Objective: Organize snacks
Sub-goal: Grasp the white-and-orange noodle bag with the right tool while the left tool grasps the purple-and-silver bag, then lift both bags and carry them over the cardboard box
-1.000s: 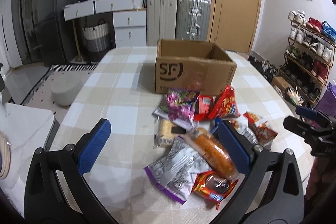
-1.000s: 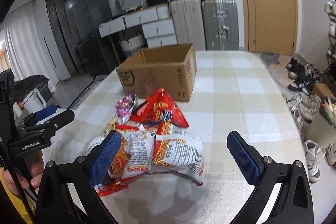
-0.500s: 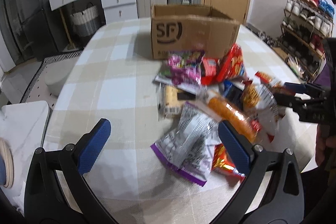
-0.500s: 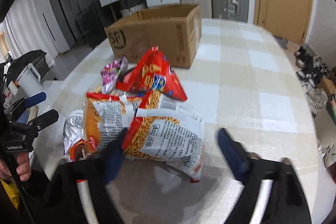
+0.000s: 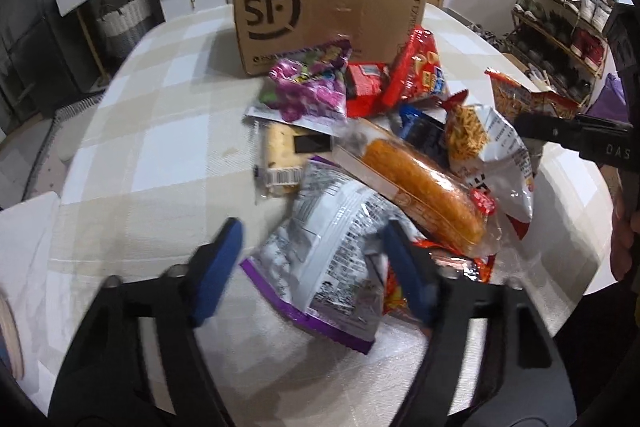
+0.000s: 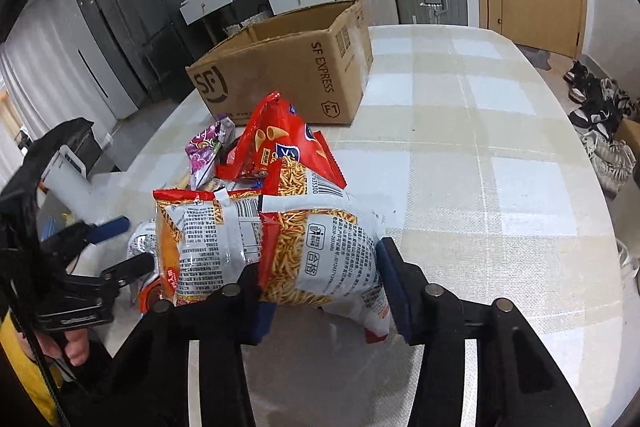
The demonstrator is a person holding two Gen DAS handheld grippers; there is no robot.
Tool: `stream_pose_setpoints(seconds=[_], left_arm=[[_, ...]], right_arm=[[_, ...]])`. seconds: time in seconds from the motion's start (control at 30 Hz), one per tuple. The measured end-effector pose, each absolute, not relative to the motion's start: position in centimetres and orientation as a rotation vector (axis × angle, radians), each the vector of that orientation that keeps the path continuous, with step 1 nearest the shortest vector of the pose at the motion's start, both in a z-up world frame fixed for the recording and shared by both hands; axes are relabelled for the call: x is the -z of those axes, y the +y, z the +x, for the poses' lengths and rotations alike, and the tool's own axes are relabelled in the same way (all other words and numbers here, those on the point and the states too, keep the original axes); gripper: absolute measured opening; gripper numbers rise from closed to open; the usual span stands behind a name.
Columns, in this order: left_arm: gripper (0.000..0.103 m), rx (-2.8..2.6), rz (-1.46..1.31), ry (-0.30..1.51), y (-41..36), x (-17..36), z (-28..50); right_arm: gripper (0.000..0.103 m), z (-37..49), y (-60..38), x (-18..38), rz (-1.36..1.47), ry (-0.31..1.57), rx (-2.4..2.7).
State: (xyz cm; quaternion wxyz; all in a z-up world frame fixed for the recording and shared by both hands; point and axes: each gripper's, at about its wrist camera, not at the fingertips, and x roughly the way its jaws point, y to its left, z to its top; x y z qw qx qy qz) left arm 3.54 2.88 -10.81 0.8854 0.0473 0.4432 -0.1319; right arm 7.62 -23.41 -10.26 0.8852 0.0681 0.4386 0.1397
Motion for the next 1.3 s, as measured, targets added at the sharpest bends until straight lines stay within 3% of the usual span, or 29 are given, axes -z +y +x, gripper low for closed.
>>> stream_pose_setpoints(seconds=[0.17, 0.53, 1.3], left_arm=[[0.049, 0.308, 0.081, 0.920, 2.7, 11.0, 3.3], [0.031, 0.360, 0.048, 0.907, 3.4, 10.6, 2.9], [0.029, 0.342, -0.133, 0.788, 7.5, 6.2, 1.6]], right_arm=[[0.045, 7.4, -23.7, 10.0, 0.162, 0.914, -0.303], [0.043, 6.7, -23.7, 9.5, 0.171, 0.889, -0.309], [0.042, 3.5, -24.6, 5.5, 0.283, 0.721, -0.325]])
